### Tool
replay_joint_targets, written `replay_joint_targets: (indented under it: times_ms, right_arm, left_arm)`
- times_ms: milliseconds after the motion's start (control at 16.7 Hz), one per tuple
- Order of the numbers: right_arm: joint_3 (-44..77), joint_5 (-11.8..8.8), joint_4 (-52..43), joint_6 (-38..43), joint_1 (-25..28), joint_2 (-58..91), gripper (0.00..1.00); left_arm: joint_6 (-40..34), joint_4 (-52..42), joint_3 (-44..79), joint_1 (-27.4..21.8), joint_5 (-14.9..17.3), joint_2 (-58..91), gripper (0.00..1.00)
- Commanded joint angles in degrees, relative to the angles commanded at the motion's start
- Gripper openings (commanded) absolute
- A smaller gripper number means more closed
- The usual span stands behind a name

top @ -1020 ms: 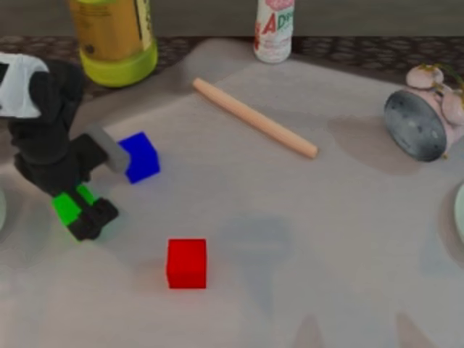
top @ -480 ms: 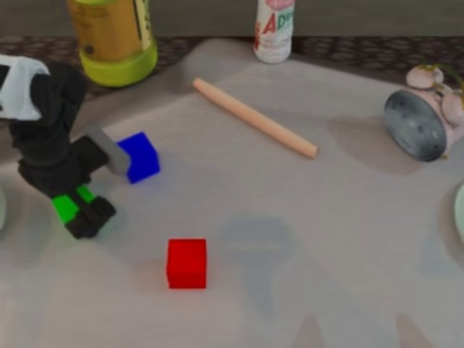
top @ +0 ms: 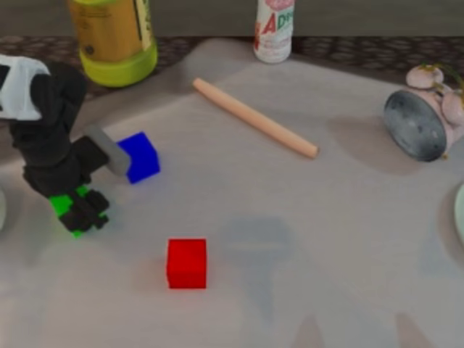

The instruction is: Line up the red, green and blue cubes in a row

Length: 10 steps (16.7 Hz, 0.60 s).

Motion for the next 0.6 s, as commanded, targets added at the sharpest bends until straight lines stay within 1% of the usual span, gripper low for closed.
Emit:
replay_joint_targets:
  times_ms: [60, 600]
  right_arm:
    - [0.0, 0.0, 0.0, 0.0, 0.0, 0.0, 1.0]
    - [0.0, 0.0, 0.0, 0.0, 0.0, 0.0, 1.0]
  left_arm:
    - [0.0, 0.0, 0.0, 0.0, 0.0, 0.0, 0.0]
    - [-0.03, -0.39, 0.16, 0.04, 0.11, -0.38, 0.0]
